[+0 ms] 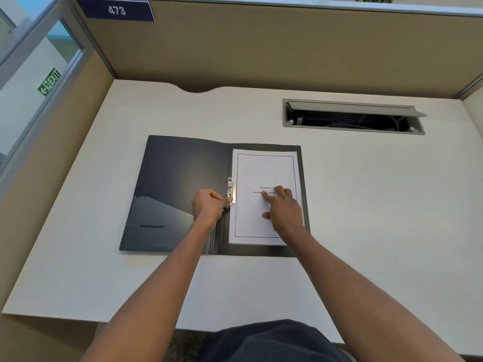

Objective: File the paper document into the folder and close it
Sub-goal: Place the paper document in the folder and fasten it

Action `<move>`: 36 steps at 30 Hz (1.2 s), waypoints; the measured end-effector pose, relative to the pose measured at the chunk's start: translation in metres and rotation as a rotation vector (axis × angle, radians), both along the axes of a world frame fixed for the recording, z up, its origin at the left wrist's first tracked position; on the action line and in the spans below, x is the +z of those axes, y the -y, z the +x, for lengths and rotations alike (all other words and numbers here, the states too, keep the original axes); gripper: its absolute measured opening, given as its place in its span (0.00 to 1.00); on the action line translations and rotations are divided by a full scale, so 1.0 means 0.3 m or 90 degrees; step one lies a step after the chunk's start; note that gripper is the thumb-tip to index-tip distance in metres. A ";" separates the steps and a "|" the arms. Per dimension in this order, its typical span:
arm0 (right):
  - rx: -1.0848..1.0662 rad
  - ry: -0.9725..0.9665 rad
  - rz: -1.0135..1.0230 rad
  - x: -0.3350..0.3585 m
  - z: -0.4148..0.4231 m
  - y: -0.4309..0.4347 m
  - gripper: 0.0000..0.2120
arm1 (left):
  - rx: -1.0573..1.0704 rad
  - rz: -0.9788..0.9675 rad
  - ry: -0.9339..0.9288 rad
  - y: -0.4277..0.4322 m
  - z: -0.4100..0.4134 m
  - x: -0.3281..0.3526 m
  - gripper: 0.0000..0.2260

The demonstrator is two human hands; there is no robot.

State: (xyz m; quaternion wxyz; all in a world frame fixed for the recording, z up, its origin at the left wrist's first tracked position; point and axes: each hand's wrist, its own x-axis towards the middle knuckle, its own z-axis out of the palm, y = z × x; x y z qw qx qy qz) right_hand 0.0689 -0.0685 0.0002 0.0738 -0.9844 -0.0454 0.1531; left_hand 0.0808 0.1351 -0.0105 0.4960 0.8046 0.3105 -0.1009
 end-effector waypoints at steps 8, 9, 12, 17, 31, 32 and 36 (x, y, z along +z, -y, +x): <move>0.000 0.003 0.001 -0.010 0.006 -0.004 0.31 | -0.073 0.148 -0.011 0.000 -0.029 -0.012 0.19; -0.002 0.003 0.002 -0.010 0.007 -0.004 0.31 | -0.079 0.159 -0.011 0.000 -0.029 -0.012 0.19; -0.004 0.006 0.002 -0.011 0.007 -0.003 0.31 | -0.093 0.187 -0.012 0.002 -0.029 -0.011 0.19; -0.001 0.005 -0.005 -0.010 0.004 -0.005 0.31 | -0.117 0.252 -0.014 0.021 -0.040 -0.002 0.19; 0.004 0.004 -0.004 -0.006 0.007 -0.004 0.31 | -0.145 0.189 -0.032 -0.005 -0.024 0.024 0.19; 0.004 0.003 -0.004 -0.008 0.007 -0.004 0.31 | -0.145 0.186 -0.033 -0.005 -0.023 0.024 0.19; 0.001 0.006 0.000 -0.014 0.005 -0.002 0.31 | -0.138 0.144 -0.039 -0.017 -0.024 0.021 0.18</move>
